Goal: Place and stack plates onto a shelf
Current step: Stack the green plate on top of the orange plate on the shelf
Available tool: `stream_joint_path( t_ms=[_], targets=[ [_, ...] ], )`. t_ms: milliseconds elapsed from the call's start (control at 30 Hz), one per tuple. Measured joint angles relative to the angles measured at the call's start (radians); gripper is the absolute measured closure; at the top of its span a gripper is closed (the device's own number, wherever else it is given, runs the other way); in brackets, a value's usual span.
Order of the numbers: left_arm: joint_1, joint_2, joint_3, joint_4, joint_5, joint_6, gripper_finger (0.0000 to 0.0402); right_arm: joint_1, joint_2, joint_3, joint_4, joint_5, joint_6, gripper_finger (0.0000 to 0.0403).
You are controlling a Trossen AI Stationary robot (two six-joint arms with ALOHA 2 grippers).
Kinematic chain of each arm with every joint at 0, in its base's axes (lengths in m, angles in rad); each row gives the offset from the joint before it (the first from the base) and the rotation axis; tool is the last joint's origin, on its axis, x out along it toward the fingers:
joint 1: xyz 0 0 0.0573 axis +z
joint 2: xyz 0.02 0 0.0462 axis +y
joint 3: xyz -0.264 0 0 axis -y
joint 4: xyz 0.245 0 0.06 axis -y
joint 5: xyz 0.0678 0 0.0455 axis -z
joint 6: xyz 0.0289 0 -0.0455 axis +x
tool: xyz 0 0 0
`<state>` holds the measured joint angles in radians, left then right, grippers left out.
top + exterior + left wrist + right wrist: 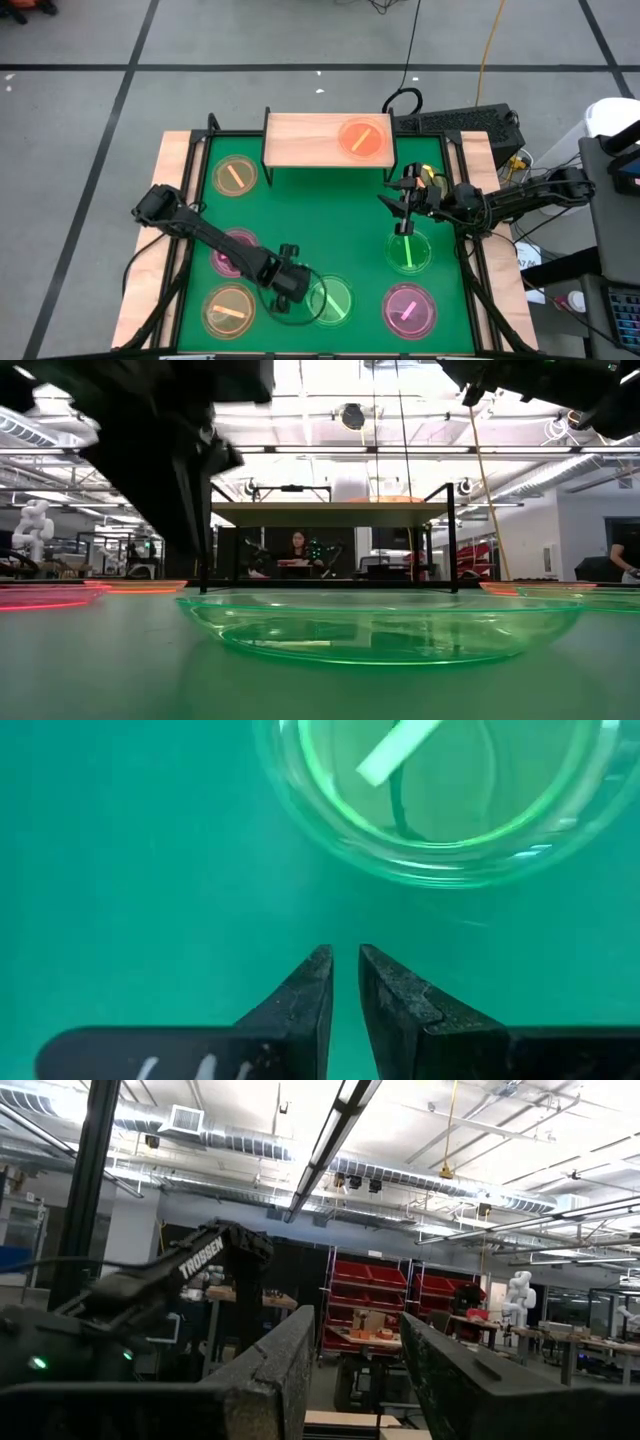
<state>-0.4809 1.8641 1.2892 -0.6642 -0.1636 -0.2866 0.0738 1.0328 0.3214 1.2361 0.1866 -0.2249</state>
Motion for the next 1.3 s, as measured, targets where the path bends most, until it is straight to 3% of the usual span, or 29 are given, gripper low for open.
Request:
stream_joint_path(
  t_ms=[300,600,800,1033,1300],
  targets=[
    [-0.121,0.000,0.063,0.053,-0.161,0.094,0.0344,0.000,0.000,0.000,-0.005,0.000,0.000,0.0271],
    [-0.240,0.000,0.063,0.216,-0.193,0.439,0.0344,0.000,0.000,0.000,-0.004,0.000,0.000,0.0271],
    [-0.256,0.028,0.063,0.265,-0.274,0.478,0.0344,0.000,0.000,0.000,-0.007,0.000,0.000,0.0271],
    [-0.246,0.124,0.063,0.329,-0.278,0.539,0.0344,0.000,0.000,0.000,-0.011,0.000,0.001,0.0271],
    [-0.249,0.128,0.063,0.325,-0.267,0.540,0.0344,0.000,0.000,0.000,-0.014,0.000,0.003,0.0271]
  ],
)
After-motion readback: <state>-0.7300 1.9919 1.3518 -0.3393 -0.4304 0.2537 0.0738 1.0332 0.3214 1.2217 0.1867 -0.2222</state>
